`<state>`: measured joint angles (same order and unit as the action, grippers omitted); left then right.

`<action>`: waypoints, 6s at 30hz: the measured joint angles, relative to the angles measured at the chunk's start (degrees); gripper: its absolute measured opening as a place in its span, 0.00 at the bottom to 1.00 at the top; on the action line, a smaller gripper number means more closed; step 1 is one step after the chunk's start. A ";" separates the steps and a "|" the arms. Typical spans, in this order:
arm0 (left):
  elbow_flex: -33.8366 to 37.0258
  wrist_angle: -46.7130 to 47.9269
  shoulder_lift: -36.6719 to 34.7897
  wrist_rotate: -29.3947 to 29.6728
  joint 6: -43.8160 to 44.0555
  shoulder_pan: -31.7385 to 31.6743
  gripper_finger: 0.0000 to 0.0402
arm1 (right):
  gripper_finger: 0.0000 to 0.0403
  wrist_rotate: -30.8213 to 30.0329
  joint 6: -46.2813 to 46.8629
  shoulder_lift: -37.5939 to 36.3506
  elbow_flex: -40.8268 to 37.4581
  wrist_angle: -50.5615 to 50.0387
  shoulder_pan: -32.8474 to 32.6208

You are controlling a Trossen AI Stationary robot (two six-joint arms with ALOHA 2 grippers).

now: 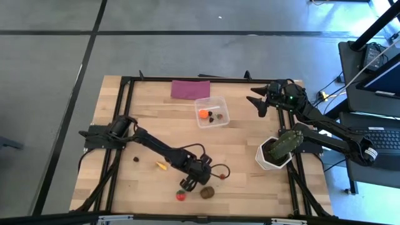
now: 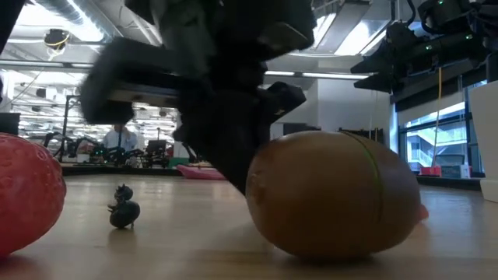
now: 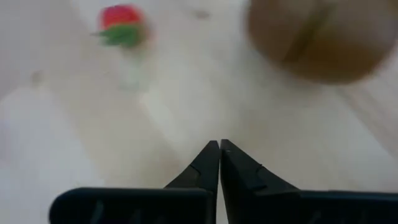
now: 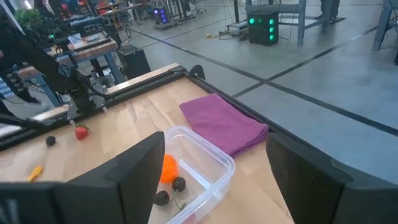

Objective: Pick and placing Produce into tupperware
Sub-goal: Put the middle red strawberry into the transparent bin

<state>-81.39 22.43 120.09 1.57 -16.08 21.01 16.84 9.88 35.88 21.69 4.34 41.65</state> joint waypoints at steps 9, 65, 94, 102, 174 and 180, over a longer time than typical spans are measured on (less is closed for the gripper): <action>-0.06 0.00 -0.24 4.22 7.42 -2.10 0.13 | 0.70 1.10 0.14 0.00 0.00 0.05 0.00; -0.10 23.94 -46.71 17.74 19.43 -33.31 0.42 | 0.70 -13.19 -32.69 71.50 87.78 -81.24 -52.72; -0.10 30.09 -48.62 15.47 17.91 -34.72 0.41 | 0.70 -12.24 -39.38 76.92 82.29 -81.20 -55.35; -0.10 30.37 -48.60 15.47 17.47 -34.77 0.39 | 0.70 -12.20 -41.87 76.81 82.29 -83.49 -56.59; -0.10 34.64 -48.58 15.51 18.54 -34.77 0.41 | 0.70 1.27 -53.85 89.67 81.90 -68.35 -44.51; -0.10 34.80 -48.58 15.51 18.54 -34.77 0.41 | 0.70 0.87 -53.95 89.70 81.90 -68.19 -47.74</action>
<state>-81.49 57.23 71.50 17.08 2.46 -13.76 17.72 -44.06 125.58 103.59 -63.85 -6.09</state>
